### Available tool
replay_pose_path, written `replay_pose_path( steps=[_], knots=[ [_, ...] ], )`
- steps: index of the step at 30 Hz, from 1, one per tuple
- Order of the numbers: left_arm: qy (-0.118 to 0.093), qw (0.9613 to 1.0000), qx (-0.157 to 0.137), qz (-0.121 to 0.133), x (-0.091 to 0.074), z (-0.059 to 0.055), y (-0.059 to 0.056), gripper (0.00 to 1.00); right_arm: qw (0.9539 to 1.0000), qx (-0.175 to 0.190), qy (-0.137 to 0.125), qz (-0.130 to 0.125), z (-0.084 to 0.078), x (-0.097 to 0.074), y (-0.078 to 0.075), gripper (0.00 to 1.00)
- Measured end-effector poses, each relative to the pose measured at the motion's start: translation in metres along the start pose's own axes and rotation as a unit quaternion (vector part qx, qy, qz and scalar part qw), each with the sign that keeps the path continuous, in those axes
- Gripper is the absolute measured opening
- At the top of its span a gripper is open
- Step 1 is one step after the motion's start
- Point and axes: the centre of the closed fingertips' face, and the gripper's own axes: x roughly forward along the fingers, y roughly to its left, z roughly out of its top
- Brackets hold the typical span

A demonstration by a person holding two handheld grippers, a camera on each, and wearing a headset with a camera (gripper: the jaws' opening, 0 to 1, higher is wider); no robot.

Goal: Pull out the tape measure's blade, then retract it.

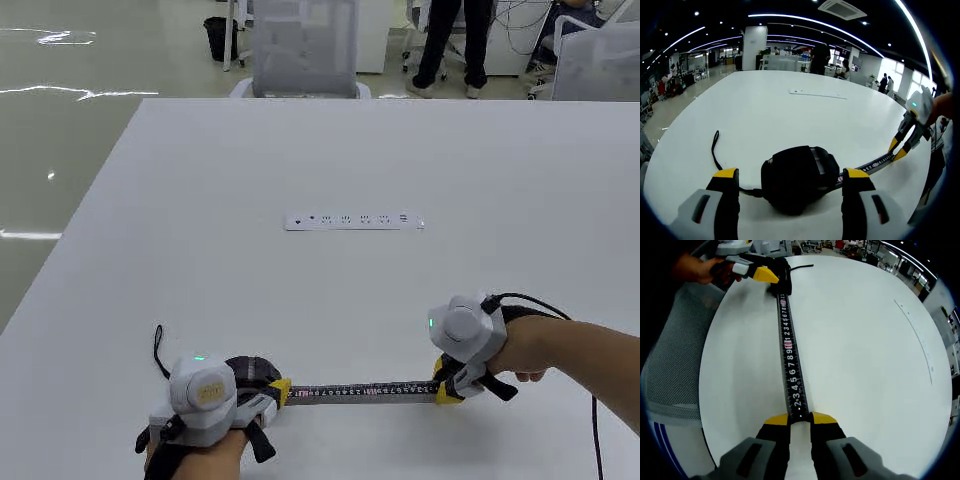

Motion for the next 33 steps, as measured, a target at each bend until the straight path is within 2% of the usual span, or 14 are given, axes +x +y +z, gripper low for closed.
replay_pose_path(
  steps=[12,19,21,22,23,30,33],
  knots=[
    [0.01,0.9997,-0.019,-0.008,0.007,0.001,-0.007,0.76,1.0,-0.001,0.008,0.005,0.0,0.0,0.0,0.15],
    [0.018,0.9998,-0.006,-0.009,0.009,0.001,-0.007,0.69,1.0,0.004,0.005,0.003,0.0,0.0,-0.001,0.14],
    [0.021,0.9994,-0.001,-0.026,0.008,0.001,-0.014,0.64,1.0,0.004,0.007,0.002,0.0,0.001,-0.001,0.14],
    [0.018,0.9996,0.015,-0.013,0.007,0.003,-0.009,0.62,1.0,0.004,0.007,0.001,0.0,0.001,-0.001,0.14],
    [0.019,0.9996,0.003,-0.02,0.006,0.002,-0.011,0.62,1.0,0.004,0.008,0.001,0.0,0.001,-0.001,0.14],
    [0.025,0.9994,0.009,-0.022,0.006,0.001,-0.012,0.61,1.0,0.005,0.006,-0.001,0.0,0.0,0.0,0.14],
    [0.026,0.9993,0.016,-0.022,0.006,0.001,-0.012,0.6,1.0,-0.002,-0.002,-0.004,0.0,0.0,0.001,0.14]
  ],
)
